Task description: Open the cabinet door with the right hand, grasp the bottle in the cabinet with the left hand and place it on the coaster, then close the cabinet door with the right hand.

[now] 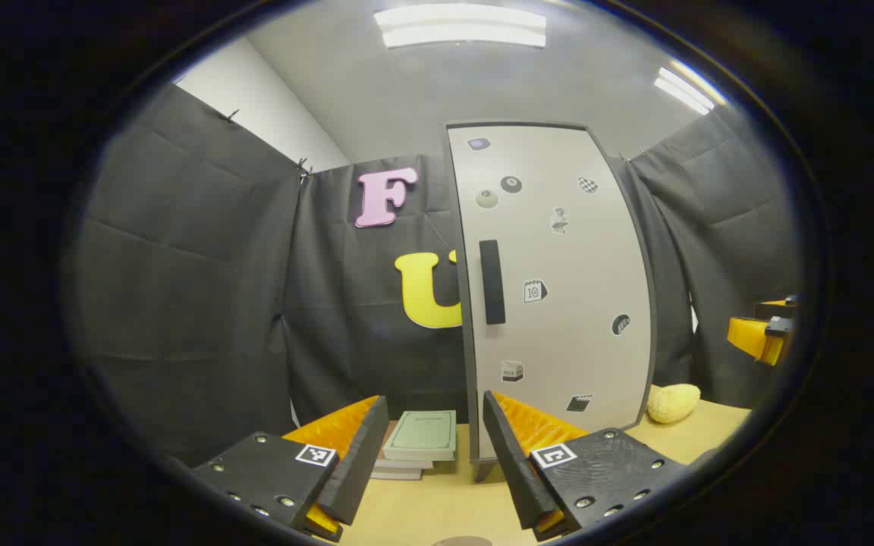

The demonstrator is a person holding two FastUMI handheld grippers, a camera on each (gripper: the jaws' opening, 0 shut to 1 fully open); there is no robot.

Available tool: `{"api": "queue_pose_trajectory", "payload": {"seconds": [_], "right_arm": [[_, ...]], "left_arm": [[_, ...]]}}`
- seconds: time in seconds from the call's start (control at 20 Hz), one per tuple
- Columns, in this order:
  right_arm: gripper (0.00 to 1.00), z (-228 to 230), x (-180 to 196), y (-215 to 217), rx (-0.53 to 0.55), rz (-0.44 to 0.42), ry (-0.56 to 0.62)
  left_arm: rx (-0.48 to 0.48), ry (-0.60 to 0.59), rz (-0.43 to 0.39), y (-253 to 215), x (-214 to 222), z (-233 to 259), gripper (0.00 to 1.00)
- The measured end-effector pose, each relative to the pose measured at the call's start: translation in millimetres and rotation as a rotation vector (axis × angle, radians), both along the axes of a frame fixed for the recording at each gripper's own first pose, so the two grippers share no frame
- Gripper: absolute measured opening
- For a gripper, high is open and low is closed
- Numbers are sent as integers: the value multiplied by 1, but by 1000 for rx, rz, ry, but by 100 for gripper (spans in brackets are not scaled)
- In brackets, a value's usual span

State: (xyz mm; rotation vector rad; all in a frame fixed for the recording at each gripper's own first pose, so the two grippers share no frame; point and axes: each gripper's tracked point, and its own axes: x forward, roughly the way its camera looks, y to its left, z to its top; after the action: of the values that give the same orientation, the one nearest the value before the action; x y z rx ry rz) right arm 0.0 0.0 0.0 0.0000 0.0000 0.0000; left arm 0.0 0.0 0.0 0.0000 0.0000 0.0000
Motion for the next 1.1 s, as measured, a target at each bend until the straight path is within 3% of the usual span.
{"api": "queue_pose_trajectory", "payload": {"seconds": [1.1], "right_arm": [[98, 5, 4, 9, 26, 22, -1]], "left_arm": [[16, -14, 39, 8, -2, 0, 75]]}}
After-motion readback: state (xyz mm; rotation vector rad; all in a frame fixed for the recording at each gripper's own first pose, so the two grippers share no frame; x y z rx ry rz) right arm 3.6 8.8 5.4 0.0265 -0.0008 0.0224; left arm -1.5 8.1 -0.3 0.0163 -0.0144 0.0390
